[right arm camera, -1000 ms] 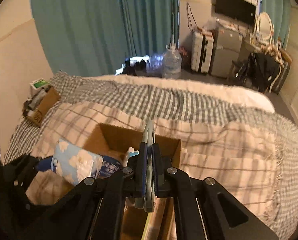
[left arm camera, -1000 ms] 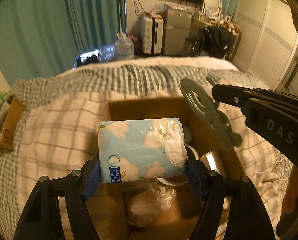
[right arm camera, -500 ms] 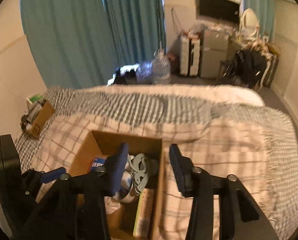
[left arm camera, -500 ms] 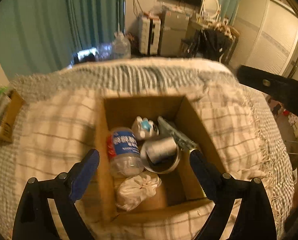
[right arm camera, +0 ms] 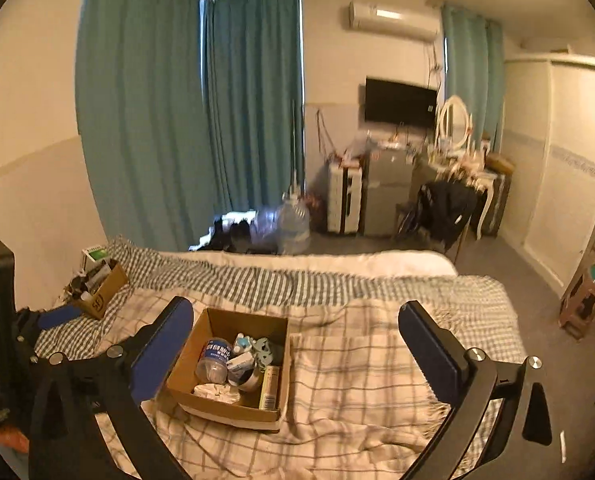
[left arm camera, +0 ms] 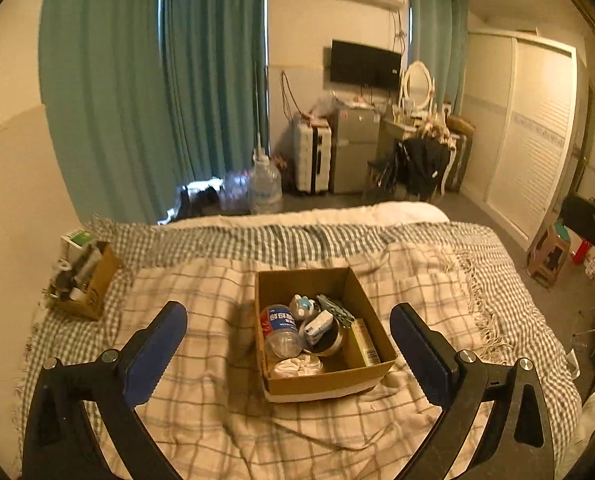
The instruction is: Organize objects
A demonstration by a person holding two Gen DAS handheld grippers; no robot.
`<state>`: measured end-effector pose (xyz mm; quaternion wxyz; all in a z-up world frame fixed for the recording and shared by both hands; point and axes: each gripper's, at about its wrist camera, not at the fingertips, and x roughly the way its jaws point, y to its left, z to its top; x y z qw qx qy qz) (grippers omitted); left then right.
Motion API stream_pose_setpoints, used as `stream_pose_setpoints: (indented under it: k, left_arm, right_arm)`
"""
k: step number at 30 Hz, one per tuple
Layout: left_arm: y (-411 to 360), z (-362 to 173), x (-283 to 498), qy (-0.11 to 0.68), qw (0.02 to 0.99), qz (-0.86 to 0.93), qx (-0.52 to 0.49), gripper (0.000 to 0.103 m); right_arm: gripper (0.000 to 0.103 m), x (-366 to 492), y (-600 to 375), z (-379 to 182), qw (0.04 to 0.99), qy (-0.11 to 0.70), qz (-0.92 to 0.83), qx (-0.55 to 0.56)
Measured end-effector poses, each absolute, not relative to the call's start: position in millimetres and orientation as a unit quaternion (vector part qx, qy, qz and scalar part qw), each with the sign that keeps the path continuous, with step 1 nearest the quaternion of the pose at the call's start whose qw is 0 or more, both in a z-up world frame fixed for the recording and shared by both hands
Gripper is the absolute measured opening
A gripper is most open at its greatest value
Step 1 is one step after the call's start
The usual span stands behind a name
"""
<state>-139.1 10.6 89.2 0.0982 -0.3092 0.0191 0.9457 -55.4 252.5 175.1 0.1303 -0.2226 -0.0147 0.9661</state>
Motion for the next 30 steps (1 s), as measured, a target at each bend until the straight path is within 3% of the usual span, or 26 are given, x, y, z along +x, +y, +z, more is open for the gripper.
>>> stream_pose_setpoints:
  k: [7, 14, 24, 30]
  left_arm:
    - [-14.2, 96.7, -89.3, 0.007, 0.082, 0.967, -0.241, 0.103]
    - [-10.8, 52.1, -49.0, 0.046, 0.053, 0.981, -0.182, 0.103]
    - [-14.6, -42.6, -70.9, -0.001, 0.014, 0.971, -0.241, 0.103]
    - [-15.7, -57.9, -70.6, -0.003, 0.016, 0.965, -0.260, 0.103]
  right_arm:
    - [0.102, -10.6, 229.7, 153.7, 0.145, -0.074, 0.966, -0.199]
    - [0.102, -3.2, 223.5, 86.0, 0.141, -0.062, 0.966, -0.208]
    - [0.103, -28.1, 239.6, -22.3, 0.166, -0.035, 0.954, -0.246]
    - [0.103, -36.2, 241.7, -32.1, 0.151, -0.025, 0.952, -0.265]
